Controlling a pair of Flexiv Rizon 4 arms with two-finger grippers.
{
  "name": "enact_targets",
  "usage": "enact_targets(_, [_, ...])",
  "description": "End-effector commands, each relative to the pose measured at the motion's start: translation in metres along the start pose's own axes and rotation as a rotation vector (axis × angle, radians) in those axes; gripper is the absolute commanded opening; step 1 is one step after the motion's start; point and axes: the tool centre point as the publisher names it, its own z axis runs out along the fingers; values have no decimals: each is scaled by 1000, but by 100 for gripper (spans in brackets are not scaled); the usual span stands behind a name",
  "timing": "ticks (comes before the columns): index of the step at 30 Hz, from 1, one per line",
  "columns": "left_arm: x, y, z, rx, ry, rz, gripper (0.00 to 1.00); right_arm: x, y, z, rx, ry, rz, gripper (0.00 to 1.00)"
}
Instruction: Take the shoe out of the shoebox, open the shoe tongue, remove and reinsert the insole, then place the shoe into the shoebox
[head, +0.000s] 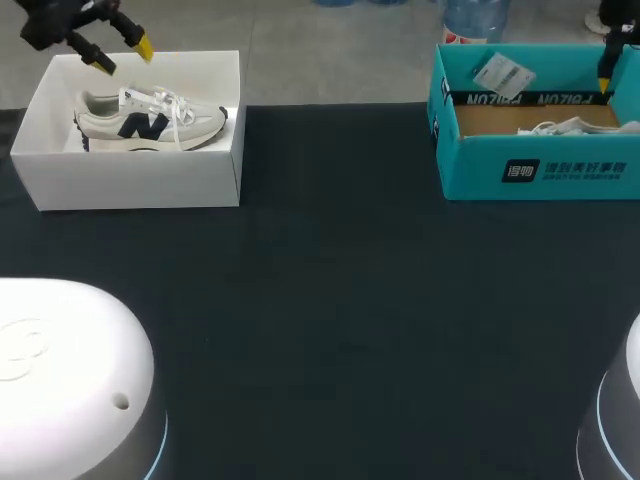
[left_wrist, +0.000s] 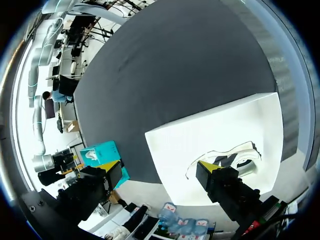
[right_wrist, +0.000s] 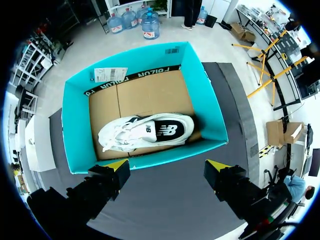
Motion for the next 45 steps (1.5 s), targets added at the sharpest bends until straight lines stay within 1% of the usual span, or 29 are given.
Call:
enact_targets(1, [14,10,8,33,80,-27,100,0,-1,0,-2,-1,1,100])
enact_targets(6, [40,8,23,64,133,-78,100,0,-1,0,-2,-1,1,100])
enact_targets(12, [68,5,34,94,179,-123,100,0,-1,0,-2,-1,1,100])
enact_targets(18, [90,11,36,96,249,-133,100,0,-1,0,-2,-1,1,100])
enact_targets(21, [103,18,38,73,330,-117,100,0,-1,0,-2,-1,1,100])
enact_targets(23, [110,21,39,79,370,-110,100,0,-1,0,-2,-1,1,100])
enact_targets(25, [122,24,43,85,412,-114,100,0,-1,0,-2,-1,1,100])
enact_targets(30, [144,30,49,101,486,-130,100,0,-1,0,-2,-1,1,100])
enact_targets(33, [155,29,51,110,494,-147,100,0,-1,0,-2,-1,1,100])
enact_targets(36, [159,27,52,116,482,-168,100,0,-1,0,-2,-1,1,100])
enact_targets(45, [159,27,52,116,482,-168,100,0,-1,0,-2,-1,1,100])
